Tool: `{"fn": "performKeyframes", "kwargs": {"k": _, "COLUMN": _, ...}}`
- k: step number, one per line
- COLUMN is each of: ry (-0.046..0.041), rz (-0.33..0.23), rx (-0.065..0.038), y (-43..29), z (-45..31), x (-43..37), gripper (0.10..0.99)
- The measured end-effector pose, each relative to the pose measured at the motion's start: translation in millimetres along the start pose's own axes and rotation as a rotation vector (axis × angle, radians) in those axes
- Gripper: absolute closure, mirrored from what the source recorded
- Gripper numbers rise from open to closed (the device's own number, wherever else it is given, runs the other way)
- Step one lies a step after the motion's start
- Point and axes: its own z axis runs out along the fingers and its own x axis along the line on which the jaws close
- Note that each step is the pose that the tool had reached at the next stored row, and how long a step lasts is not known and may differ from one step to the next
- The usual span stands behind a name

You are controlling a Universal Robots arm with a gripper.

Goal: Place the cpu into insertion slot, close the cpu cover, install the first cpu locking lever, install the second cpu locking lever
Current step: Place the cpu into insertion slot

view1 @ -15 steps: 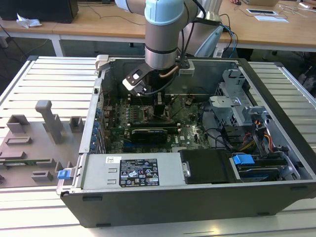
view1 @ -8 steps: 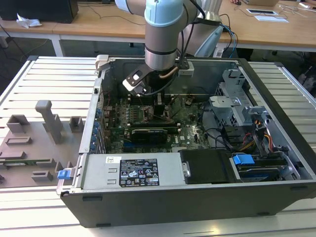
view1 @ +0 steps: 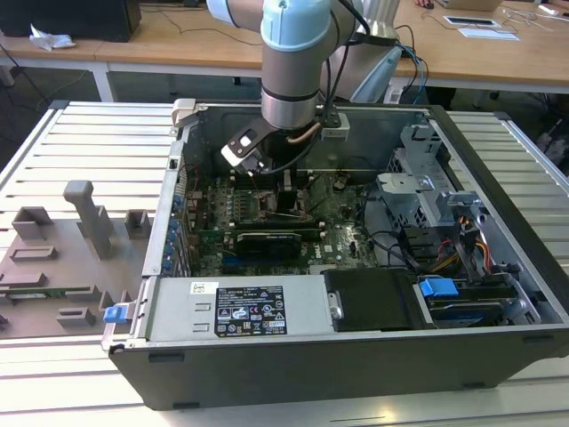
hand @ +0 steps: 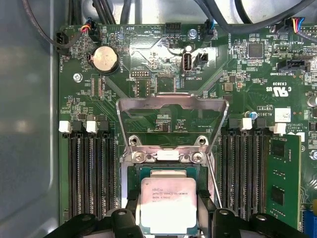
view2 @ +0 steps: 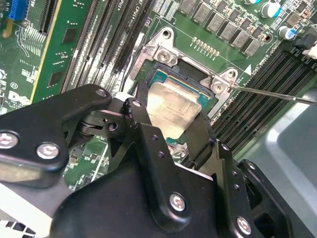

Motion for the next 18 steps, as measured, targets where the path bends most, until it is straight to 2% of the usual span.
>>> {"fn": "performKeyframes", "kwargs": {"k": 6, "ry": 0.0002, "rz": 0.0, "rx": 0.0, "y": 0.1, "z": 0.3, "x": 0.1, "gripper": 0.545}}
{"fn": "performKeyframes", "kwargs": {"k": 7, "ry": 0.0002, "rz": 0.0, "rx": 0.0, "y": 0.1, "z": 0.3, "x": 0.1, "gripper": 0.533}}
{"fn": "performKeyframes", "kwargs": {"k": 8, "ry": 0.0001, "rz": 0.0, "rx": 0.0, "y": 0.0, "z": 0.2, "x": 0.1, "gripper": 0.467}}
{"fn": "performKeyframes", "kwargs": {"k": 10, "ry": -0.0002, "rz": 0.0, "rx": 0.0, "y": 0.0, "z": 0.1, "x": 0.0, "gripper": 0.467}}
{"fn": "performKeyframes", "kwargs": {"k": 15, "ry": -0.0007, "rz": 0.0, "rx": 0.0, "y": 0.2, "z": -20.2, "x": 3.1, "gripper": 0.467}}
{"fn": "performKeyframes", "kwargs": {"k": 16, "ry": -0.0007, "rz": 0.0, "rx": 0.0, "y": 0.4, "z": -25.3, "x": 3.6, "gripper": 0.486}}
{"fn": "performKeyframes", "kwargs": {"k": 18, "ry": -0.0011, "rz": 0.0, "rx": 0.0, "y": 0.4, "z": -35.4, "x": 4.4, "gripper": 0.612}}
